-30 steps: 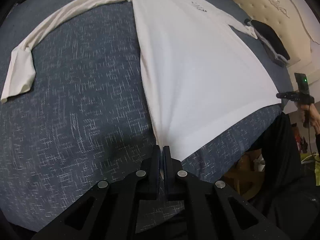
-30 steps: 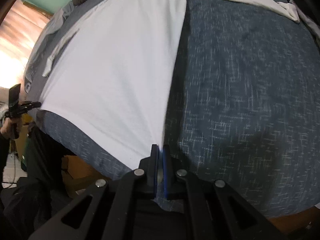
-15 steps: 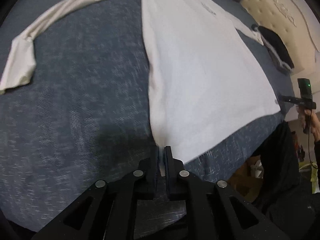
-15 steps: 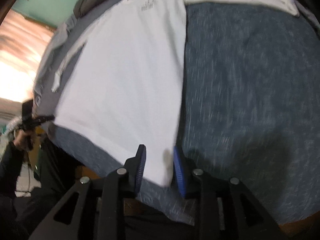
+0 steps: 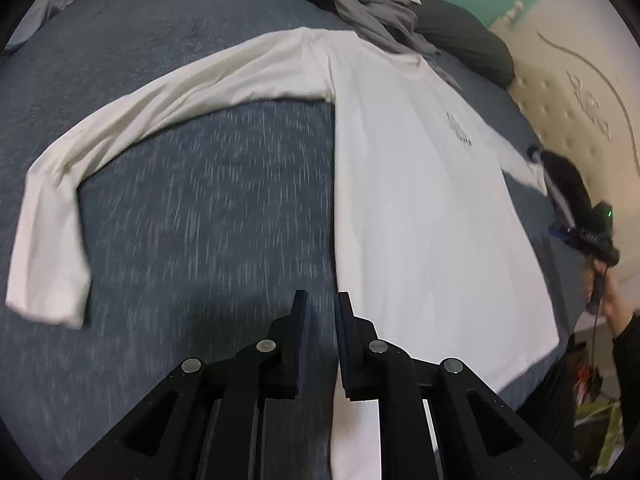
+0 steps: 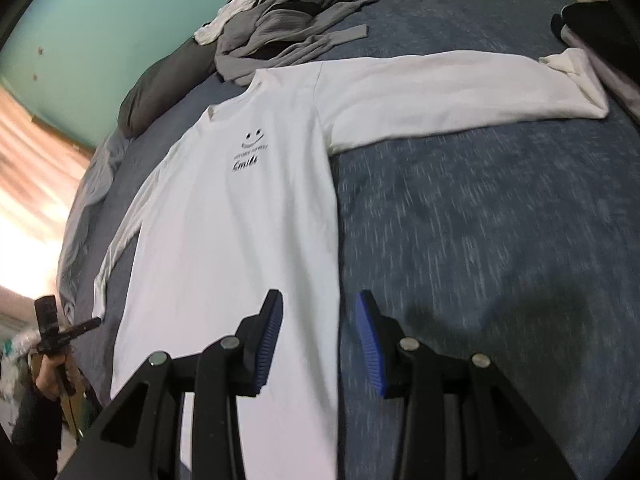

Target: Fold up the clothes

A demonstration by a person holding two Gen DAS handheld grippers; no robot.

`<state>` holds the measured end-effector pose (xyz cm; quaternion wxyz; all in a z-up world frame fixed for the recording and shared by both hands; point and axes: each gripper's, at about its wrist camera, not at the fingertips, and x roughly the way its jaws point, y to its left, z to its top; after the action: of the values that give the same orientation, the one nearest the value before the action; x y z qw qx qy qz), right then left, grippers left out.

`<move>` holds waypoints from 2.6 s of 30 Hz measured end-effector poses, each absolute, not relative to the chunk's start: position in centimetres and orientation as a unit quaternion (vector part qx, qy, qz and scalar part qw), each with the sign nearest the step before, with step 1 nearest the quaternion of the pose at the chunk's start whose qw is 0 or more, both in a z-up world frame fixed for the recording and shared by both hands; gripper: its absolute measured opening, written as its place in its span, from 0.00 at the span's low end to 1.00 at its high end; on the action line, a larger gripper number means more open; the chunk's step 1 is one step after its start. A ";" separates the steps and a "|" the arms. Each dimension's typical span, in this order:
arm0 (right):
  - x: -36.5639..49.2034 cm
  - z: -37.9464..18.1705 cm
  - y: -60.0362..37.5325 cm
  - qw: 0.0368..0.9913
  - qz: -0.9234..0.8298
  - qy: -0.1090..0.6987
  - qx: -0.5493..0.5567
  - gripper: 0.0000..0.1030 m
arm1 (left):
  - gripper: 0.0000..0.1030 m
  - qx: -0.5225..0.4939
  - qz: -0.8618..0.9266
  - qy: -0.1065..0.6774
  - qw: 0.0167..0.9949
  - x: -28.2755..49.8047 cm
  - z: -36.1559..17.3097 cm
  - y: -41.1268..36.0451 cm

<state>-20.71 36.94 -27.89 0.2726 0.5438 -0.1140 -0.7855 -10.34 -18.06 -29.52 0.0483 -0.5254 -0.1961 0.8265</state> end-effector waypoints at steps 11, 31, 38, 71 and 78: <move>-27.0 -30.1 37.7 0.245 -0.784 -0.174 0.543 0.37 | 0.18 -0.509 0.825 -0.242 0.045 -19.6 -32.1 -18.6; -31.0 -33.4 32.6 0.272 -0.779 -0.155 0.543 0.01 | 0.18 -0.532 0.821 -0.202 0.051 -21.0 -34.2 -16.5; -31.0 -32.5 35.1 0.238 -0.805 -0.180 0.513 0.01 | 0.18 -0.532 0.822 -0.195 0.052 -21.1 -34.2 -16.2; -16.0 -28.8 32.9 0.306 -0.802 -0.196 0.475 0.16 | 0.38 -0.496 0.846 -0.173 -0.087 -11.1 -26.6 -29.6; -13.1 -29.5 31.6 0.298 -0.799 -0.203 0.480 0.26 | 0.40 -0.496 0.836 -0.194 -0.133 -7.2 -28.0 -33.7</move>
<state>-13.14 31.59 -29.50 0.2984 0.4803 -0.2029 -0.7995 -7.21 -33.65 -28.01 -0.1329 -0.4962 -0.1936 0.8359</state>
